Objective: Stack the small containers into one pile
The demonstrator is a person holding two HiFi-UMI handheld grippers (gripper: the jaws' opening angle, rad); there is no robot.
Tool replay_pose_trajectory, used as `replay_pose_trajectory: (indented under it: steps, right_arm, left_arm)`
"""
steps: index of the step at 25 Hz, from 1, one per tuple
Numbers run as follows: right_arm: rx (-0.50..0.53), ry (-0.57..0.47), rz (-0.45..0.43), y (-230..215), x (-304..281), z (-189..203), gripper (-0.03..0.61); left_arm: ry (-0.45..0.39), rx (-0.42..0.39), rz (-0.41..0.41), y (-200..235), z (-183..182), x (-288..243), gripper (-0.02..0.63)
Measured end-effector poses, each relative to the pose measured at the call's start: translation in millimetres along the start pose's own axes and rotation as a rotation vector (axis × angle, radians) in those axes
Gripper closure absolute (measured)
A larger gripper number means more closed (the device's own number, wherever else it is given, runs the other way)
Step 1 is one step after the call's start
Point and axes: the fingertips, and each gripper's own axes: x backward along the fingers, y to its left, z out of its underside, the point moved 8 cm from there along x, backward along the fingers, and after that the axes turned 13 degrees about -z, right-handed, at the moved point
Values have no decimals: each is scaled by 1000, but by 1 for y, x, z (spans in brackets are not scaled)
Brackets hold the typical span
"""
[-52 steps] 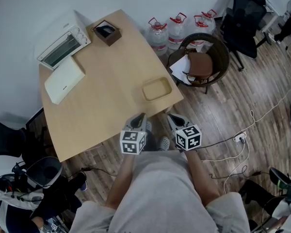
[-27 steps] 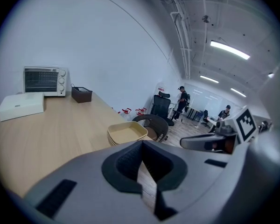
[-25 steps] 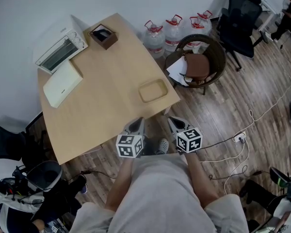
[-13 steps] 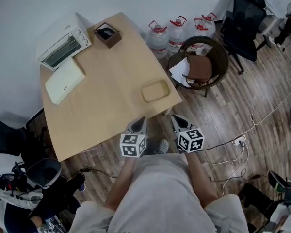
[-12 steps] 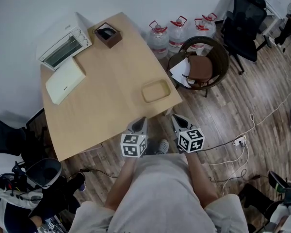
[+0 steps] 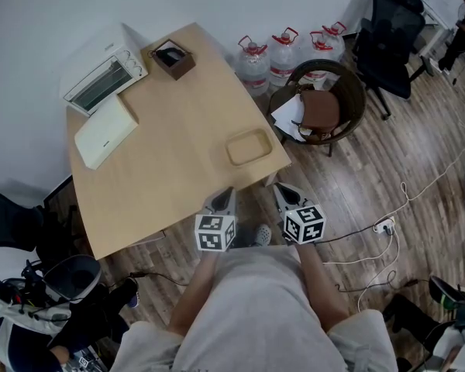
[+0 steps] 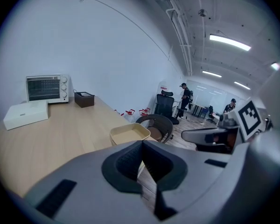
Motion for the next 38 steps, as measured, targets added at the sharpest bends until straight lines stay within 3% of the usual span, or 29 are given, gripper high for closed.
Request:
replay_pose_trajectory:
  steps: [38]
  right_arm:
    - [-25,-42,75,-6,7,-2,574]
  left_arm:
    - [-24,0,12,9,0,-2,609]
